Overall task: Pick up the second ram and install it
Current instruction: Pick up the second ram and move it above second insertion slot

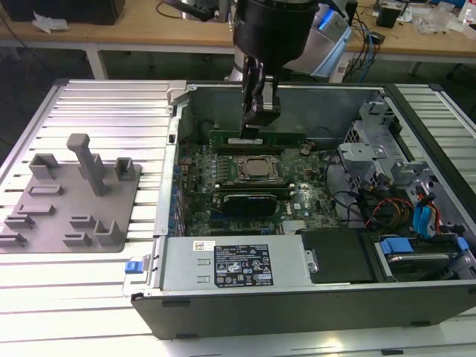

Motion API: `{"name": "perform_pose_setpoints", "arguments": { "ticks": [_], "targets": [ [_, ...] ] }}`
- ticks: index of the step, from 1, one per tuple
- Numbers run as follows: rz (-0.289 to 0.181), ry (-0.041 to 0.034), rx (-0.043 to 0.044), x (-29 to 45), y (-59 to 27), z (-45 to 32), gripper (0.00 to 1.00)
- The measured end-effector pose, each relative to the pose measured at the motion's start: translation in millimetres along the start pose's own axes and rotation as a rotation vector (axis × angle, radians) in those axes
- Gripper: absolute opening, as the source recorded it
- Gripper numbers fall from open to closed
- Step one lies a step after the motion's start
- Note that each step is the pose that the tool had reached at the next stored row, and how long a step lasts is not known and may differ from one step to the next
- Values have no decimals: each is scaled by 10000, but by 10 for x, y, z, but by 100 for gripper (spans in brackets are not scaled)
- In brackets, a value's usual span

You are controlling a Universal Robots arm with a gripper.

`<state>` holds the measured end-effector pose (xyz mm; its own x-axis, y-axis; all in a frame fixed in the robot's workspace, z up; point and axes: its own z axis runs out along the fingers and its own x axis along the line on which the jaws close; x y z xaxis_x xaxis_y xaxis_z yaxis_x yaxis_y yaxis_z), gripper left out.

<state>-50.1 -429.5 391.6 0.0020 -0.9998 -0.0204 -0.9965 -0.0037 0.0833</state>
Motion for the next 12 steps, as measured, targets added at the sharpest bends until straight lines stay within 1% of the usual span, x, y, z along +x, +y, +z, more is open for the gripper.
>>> {"name": "perform_pose_setpoints", "arguments": {
  "ticks": [4, 5, 7, 8, 12],
  "targets": [
    [-1, -1, 1, -15, -54, 96, 10],
    [2, -1, 0, -30, -66, 126, 10],
    [-2, -1, 0, -57, -79, 162, 10],
    [-1, -5, 0, -87, -82, 190, 10],
    [-3, -31, 0, -156, -88, 251, 10]
  ]
}}
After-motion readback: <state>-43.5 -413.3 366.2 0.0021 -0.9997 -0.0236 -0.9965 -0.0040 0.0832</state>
